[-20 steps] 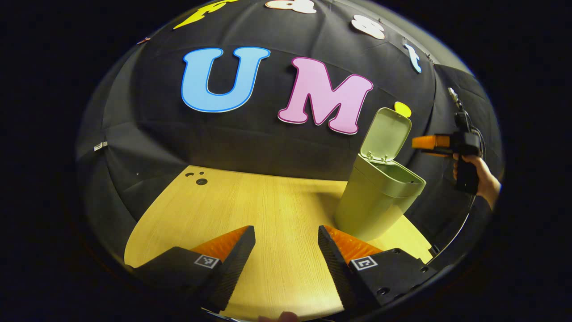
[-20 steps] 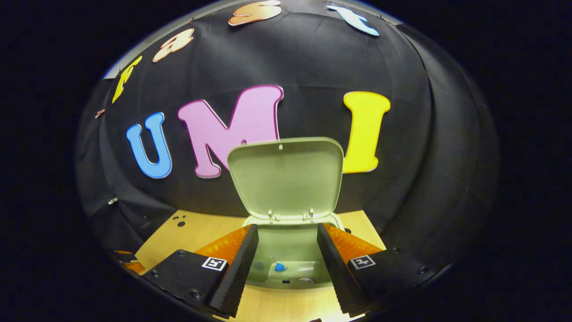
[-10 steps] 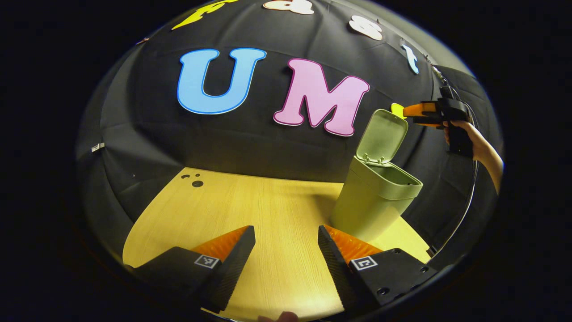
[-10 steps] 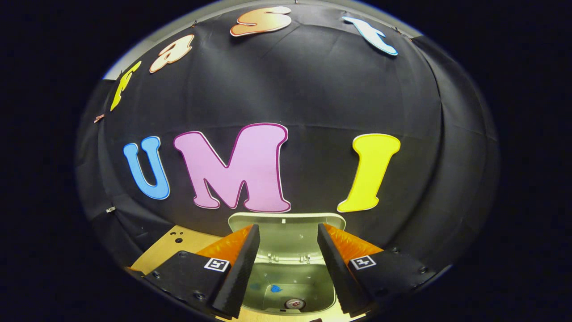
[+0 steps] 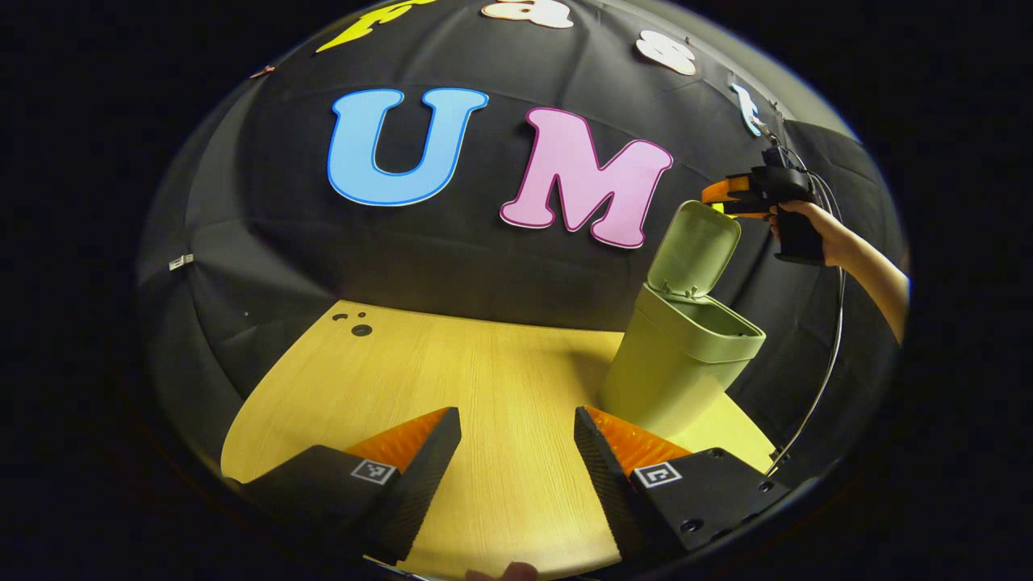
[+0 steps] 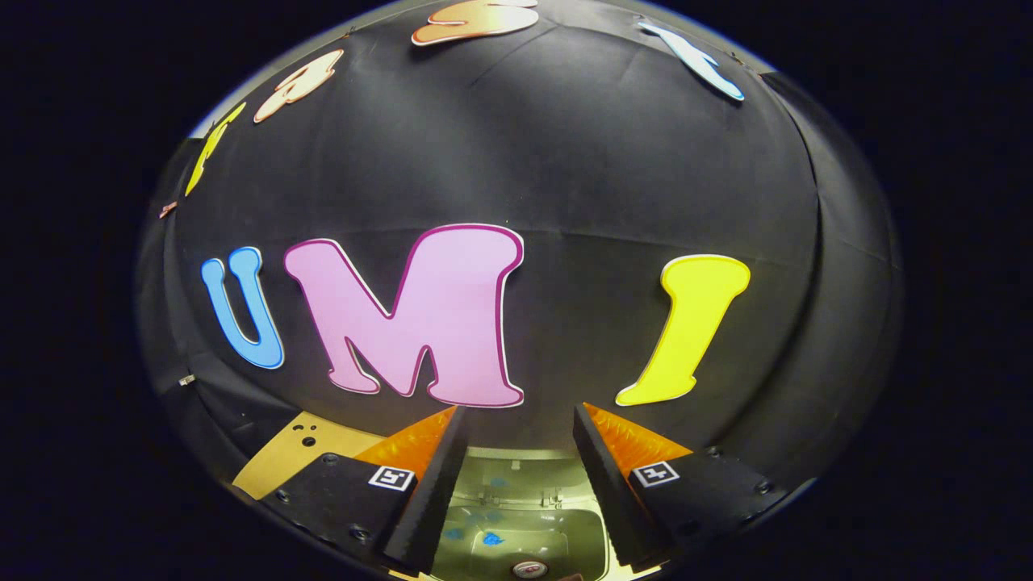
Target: Press the lid of the desktop garbage bin to open it, pick up the crumpled paper on the desktop and throw it into the bin, then pick up the pop can on the desktop and drop it into the bin, and finally close the garbage bin lid.
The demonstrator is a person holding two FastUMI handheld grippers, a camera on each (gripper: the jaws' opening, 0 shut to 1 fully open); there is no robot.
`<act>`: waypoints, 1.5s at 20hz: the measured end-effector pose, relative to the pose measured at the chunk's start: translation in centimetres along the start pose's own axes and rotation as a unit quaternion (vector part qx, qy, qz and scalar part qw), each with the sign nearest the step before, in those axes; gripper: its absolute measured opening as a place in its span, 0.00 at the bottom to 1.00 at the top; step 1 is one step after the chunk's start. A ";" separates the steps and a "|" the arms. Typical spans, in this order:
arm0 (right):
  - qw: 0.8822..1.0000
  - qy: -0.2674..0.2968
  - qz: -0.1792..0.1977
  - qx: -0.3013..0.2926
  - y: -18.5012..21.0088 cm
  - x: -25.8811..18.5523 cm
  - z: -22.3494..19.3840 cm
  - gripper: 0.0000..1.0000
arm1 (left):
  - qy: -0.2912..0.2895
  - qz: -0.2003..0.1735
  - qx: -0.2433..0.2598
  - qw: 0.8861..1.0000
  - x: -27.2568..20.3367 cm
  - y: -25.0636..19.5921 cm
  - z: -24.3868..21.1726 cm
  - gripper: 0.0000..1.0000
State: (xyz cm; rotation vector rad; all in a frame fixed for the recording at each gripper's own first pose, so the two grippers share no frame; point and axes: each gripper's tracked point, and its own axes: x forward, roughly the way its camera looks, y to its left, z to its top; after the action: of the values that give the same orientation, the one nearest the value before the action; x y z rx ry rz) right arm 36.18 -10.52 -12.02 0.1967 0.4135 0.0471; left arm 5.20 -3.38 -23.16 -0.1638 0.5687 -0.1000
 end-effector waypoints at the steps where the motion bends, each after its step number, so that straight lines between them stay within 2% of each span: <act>1: 1.000 0.006 0.002 0.000 0.0 0.2 -0.3 0.82 | 0.000 0.001 0.000 1.000 0.0 0.1 0.0 0.92; 6: 1.000 0.013 0.009 0.005 0.2 -0.9 -1.1 0.82 | 0.002 0.004 -0.002 1.000 0.1 0.2 0.0 0.92; 11: 1.000 0.015 0.014 0.001 0.3 -4.3 -3.4 0.82 | 0.002 -0.001 0.001 1.000 0.1 -0.1 -0.1 0.92; 17: 0.999 0.018 0.010 -0.028 0.8 -7.6 -7.4 0.81 | 0.003 -0.005 0.003 1.000 0.2 -0.2 0.0 0.92; 23: 0.999 0.044 0.019 0.002 1.5 -8.9 -11.7 0.83 | 0.005 -0.004 0.004 1.000 0.2 -0.3 -0.2 0.92; 30: 0.997 0.080 0.021 0.000 1.9 -9.2 -16.9 0.84 | 0.007 -0.005 0.004 1.000 0.3 -0.4 -0.3 0.92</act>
State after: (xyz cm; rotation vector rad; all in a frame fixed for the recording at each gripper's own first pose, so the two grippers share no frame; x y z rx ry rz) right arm 20.89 -6.40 -23.18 0.2033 0.5693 0.1048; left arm 5.27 -3.84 -23.56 -0.1589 0.5808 -0.1134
